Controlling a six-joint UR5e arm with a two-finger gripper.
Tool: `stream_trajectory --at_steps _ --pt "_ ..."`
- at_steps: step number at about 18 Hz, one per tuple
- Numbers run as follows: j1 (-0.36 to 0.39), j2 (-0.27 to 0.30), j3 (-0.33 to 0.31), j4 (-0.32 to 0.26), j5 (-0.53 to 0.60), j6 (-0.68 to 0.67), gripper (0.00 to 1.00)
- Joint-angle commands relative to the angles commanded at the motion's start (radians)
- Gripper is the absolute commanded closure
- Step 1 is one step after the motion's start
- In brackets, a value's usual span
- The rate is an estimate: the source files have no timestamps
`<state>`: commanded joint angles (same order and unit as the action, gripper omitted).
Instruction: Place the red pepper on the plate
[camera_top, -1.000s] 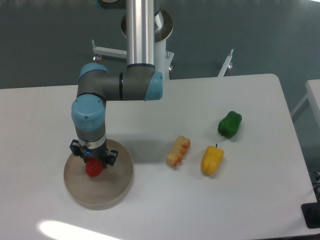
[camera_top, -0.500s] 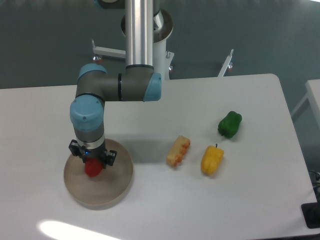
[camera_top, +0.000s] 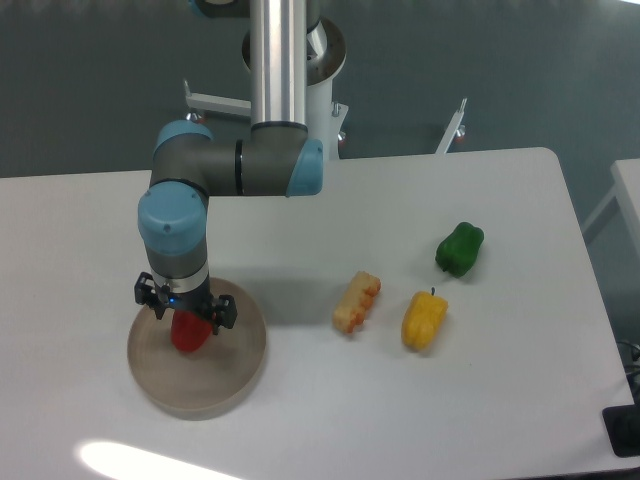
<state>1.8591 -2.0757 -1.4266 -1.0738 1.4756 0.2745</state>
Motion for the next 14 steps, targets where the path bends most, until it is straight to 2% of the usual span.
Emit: stream_trajectory --at_steps 4,9,14 --pt "0.122 0.058 0.005 -0.005 0.0 0.078 0.0" --pt "0.28 0.084 0.012 -0.008 0.003 0.358 0.0" --pt "0.353 0.077 0.015 -0.006 0.035 0.599 0.0"
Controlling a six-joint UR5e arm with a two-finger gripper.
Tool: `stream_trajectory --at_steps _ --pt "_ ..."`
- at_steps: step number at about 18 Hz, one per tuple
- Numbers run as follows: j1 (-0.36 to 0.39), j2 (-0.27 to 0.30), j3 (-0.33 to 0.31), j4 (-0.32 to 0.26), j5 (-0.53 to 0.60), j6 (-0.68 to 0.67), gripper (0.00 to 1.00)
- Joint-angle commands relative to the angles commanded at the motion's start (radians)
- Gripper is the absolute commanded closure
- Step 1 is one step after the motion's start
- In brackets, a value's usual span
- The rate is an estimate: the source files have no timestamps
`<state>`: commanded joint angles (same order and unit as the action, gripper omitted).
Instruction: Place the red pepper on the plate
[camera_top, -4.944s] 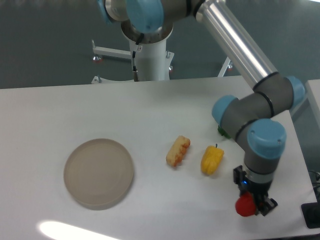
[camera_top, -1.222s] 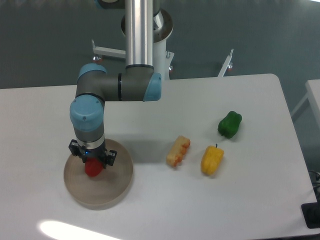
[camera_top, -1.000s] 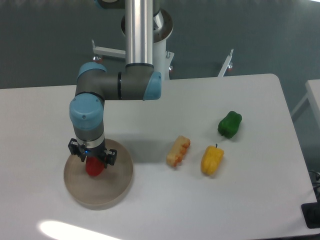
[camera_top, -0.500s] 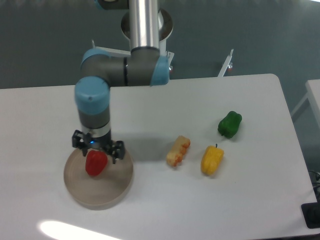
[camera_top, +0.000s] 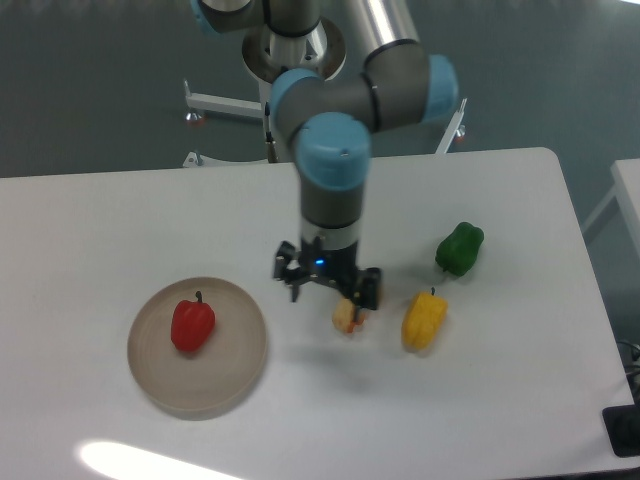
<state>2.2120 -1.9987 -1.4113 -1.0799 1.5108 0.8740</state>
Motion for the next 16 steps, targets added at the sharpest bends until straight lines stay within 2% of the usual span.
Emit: stream_trajectory --at_steps 3,8,11,16 --pt "0.015 -0.009 0.005 0.003 0.107 0.083 0.0" --pt "0.037 -0.008 0.015 0.005 0.098 0.109 0.0" --pt "0.038 -0.026 0.038 0.006 0.097 0.121 0.0" --pt "0.069 -0.028 0.029 0.009 0.091 0.146 0.0"
